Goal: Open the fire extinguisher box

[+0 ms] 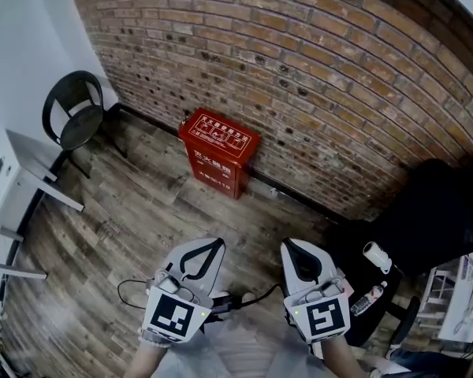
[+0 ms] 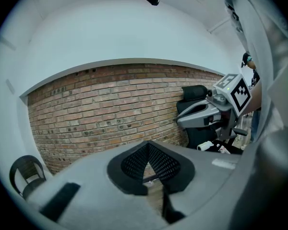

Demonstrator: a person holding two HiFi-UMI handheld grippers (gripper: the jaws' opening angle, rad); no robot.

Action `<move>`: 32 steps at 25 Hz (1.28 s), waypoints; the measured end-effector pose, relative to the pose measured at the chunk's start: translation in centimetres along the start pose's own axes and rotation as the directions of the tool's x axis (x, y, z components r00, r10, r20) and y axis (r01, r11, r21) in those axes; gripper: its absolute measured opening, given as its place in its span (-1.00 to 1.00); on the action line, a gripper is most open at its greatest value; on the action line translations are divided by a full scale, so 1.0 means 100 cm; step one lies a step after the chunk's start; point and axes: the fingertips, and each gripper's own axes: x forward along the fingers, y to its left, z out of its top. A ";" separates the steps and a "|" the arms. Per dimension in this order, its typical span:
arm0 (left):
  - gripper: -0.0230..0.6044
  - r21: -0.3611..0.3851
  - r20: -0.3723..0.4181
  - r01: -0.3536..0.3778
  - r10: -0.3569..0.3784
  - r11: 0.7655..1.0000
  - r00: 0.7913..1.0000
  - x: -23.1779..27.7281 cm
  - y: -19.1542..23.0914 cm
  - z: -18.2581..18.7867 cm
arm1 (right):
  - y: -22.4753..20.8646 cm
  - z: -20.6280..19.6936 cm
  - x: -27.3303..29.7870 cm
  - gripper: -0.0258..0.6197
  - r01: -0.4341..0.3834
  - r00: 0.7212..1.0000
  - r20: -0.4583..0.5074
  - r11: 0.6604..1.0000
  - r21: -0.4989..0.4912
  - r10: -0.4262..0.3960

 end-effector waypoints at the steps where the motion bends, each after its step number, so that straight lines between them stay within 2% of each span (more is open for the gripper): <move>1: -0.93 0.001 0.000 0.000 0.000 1.000 1.000 -0.001 0.001 0.000 | 0.000 0.000 0.000 -0.90 0.001 1.000 -0.004 1.000 0.005 -0.001; 11: -0.93 0.027 0.026 -0.016 0.016 0.999 1.000 -0.014 0.013 0.004 | 0.010 0.004 0.006 -0.90 0.012 1.000 -0.008 1.000 0.001 -0.012; 18: -0.93 0.025 0.046 -0.036 0.035 0.999 0.998 -0.031 0.029 0.002 | 0.024 0.014 0.010 -0.90 0.031 1.000 -0.002 0.999 -0.040 -0.031; 32: -0.93 0.057 0.078 -0.036 0.031 0.998 0.996 -0.063 0.040 -0.002 | 0.050 0.015 0.003 -0.90 0.072 0.997 -0.010 0.996 -0.058 -0.073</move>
